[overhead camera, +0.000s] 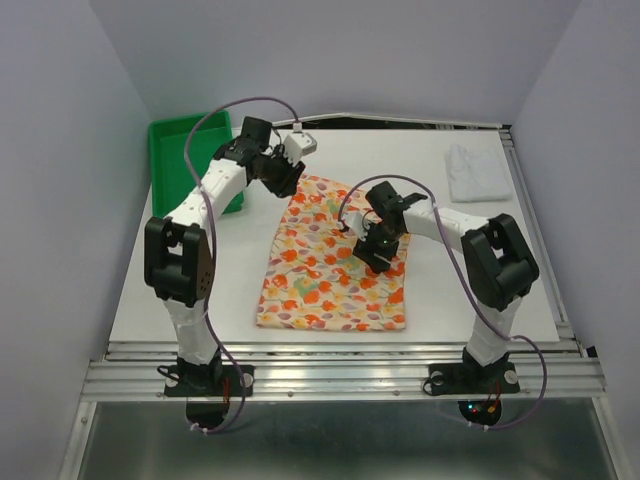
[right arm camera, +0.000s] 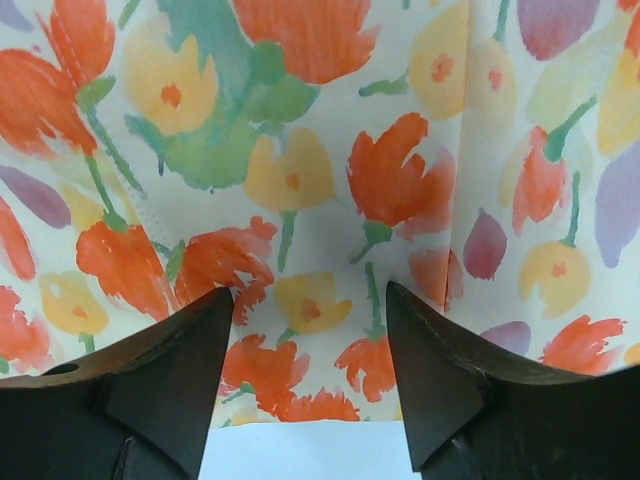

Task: Fold and stack the skirts
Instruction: Flatten the skirt out, then fold the skirt

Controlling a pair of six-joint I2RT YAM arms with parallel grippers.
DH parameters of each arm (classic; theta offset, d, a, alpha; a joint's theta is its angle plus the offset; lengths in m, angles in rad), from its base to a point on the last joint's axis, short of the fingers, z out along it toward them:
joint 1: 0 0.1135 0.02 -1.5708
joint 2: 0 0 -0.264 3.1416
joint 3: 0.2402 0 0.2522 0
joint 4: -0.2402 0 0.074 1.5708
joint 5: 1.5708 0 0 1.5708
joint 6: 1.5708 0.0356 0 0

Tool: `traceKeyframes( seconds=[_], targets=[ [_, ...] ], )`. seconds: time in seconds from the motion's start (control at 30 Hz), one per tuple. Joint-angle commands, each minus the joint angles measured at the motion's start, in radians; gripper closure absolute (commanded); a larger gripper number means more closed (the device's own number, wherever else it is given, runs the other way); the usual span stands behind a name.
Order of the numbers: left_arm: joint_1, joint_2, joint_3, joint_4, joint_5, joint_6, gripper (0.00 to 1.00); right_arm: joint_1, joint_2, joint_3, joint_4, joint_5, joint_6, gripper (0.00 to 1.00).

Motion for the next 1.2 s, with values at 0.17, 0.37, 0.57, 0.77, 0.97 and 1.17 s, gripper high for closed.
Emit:
traceKeyframes(
  seconds=[0.17, 0.37, 0.57, 0.77, 0.97, 1.17],
  targets=[
    [0.006, 0.338, 0.490, 0.005, 0.036, -0.043, 0.52, -0.173, 0.084, 0.352, -0.210, -0.211, 0.151, 0.30],
    [0.009, 0.519, 0.696, 0.037, 0.138, -0.057, 0.51, -0.339, 0.204, 0.599, -0.316, -0.274, 0.156, 0.30],
    [0.012, 0.581, 0.687, 0.126, 0.258, -0.074, 0.47, -0.423, 0.310, 0.663, -0.301, -0.280, 0.182, 0.33],
    [0.026, 0.671, 0.773, 0.066, 0.306, -0.057, 0.44, -0.445, 0.383, 0.679, -0.282, -0.286, 0.183, 0.32],
    [0.055, 0.696, 0.801, 0.098, 0.301, -0.102, 0.40, -0.445, 0.428, 0.682, -0.276, -0.277, 0.183, 0.36],
    [0.063, 0.753, 0.895, 0.080, 0.221, -0.148, 0.37, -0.454, 0.428, 0.686, -0.252, -0.260, 0.189, 0.36]
  ],
)
